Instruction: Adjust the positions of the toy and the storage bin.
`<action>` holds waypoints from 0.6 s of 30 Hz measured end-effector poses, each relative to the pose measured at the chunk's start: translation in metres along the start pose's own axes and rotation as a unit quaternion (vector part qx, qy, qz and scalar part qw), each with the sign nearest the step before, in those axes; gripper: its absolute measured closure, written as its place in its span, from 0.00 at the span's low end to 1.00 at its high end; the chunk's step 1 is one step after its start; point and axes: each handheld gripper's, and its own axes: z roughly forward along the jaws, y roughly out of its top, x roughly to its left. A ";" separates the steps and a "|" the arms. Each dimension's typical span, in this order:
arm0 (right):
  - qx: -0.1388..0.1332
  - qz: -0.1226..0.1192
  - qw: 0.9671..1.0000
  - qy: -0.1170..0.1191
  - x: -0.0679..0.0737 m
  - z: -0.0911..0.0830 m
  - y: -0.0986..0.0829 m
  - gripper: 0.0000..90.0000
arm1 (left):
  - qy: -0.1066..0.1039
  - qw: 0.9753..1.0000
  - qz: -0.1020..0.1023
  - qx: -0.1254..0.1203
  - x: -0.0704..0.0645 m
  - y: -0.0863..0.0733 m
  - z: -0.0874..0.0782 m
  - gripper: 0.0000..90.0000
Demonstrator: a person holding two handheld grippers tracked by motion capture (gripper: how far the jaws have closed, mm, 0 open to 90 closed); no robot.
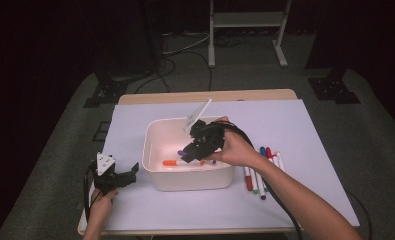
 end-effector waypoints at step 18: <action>-0.074 0.081 0.992 -0.068 -0.011 -0.099 -0.079 0.64 | 0.002 1.000 0.002 0.002 -0.001 0.000 0.000 0.00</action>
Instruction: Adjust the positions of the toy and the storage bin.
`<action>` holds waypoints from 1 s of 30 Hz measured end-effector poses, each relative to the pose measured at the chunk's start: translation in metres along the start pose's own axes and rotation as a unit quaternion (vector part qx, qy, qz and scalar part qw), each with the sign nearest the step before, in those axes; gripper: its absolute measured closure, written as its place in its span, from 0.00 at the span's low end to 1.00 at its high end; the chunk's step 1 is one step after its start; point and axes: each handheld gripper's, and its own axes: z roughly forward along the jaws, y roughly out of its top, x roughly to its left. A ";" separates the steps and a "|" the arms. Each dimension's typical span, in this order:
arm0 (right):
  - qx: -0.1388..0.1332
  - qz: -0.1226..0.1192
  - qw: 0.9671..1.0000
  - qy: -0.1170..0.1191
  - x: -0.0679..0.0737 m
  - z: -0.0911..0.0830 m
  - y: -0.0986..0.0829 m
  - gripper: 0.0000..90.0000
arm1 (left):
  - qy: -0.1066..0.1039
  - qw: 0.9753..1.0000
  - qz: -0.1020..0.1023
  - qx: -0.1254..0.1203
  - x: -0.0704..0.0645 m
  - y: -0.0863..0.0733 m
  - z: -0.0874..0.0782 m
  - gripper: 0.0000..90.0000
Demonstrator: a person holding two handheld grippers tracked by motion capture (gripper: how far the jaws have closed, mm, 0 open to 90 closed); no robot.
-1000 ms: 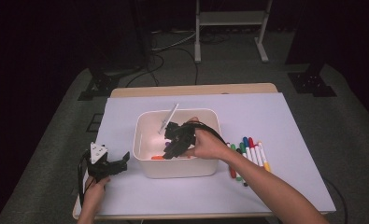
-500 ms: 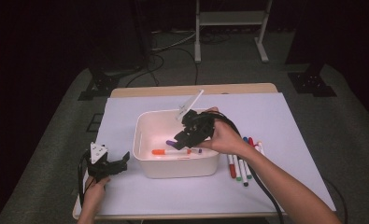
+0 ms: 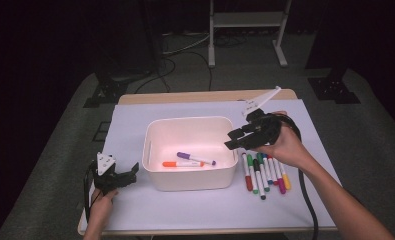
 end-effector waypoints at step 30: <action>0.020 0.171 0.980 -0.101 -0.059 -0.022 -0.179 0.64 | 0.002 1.000 0.000 0.000 0.000 0.000 0.000 0.00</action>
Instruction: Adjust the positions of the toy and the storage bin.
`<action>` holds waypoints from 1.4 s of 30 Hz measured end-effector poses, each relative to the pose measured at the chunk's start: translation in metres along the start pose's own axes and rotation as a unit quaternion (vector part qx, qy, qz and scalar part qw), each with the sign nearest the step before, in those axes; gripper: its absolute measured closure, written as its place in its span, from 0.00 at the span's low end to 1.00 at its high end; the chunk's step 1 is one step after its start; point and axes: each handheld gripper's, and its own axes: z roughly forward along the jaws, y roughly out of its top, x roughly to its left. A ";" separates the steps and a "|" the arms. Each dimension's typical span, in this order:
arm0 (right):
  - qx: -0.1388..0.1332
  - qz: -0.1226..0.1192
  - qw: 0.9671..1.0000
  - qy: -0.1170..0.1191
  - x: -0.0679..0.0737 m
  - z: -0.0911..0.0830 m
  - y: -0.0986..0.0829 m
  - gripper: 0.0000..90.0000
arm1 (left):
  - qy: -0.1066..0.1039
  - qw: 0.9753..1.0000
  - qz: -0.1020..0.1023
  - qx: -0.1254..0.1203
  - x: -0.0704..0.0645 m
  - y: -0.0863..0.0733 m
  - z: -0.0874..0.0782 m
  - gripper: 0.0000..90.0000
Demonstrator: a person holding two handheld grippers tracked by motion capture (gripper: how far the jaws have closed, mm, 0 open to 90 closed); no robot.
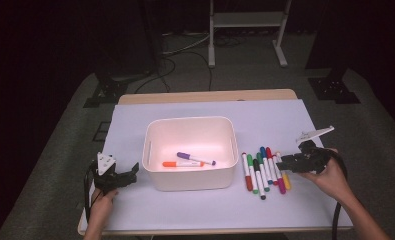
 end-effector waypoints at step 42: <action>0.015 0.092 0.991 -0.091 -0.032 -0.005 -0.040 0.84 | 0.000 1.000 -0.001 0.001 0.000 0.000 0.000 0.00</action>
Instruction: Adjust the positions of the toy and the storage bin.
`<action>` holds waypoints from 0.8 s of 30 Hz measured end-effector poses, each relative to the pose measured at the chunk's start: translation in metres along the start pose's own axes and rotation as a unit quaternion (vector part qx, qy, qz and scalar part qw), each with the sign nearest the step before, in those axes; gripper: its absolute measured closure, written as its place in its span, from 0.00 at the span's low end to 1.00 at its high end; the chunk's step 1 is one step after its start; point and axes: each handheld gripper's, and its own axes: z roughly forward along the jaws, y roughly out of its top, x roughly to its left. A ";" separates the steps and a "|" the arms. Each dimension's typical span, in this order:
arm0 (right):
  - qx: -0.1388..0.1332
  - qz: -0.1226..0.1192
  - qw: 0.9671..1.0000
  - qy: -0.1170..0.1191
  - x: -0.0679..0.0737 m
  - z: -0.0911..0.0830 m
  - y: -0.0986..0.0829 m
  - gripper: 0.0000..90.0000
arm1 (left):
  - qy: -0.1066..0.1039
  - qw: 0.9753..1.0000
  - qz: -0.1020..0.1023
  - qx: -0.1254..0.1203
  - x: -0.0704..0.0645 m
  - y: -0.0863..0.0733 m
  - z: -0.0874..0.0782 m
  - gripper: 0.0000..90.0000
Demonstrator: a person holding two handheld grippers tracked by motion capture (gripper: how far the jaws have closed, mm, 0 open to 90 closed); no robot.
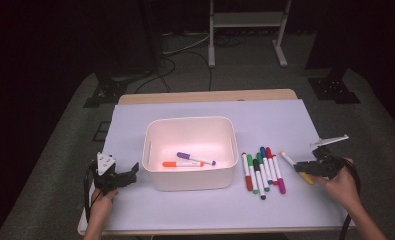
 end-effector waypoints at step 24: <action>-0.087 -0.097 0.985 0.111 0.089 -0.075 0.085 0.84 | 0.000 1.000 -0.001 0.000 0.001 0.000 0.000 0.00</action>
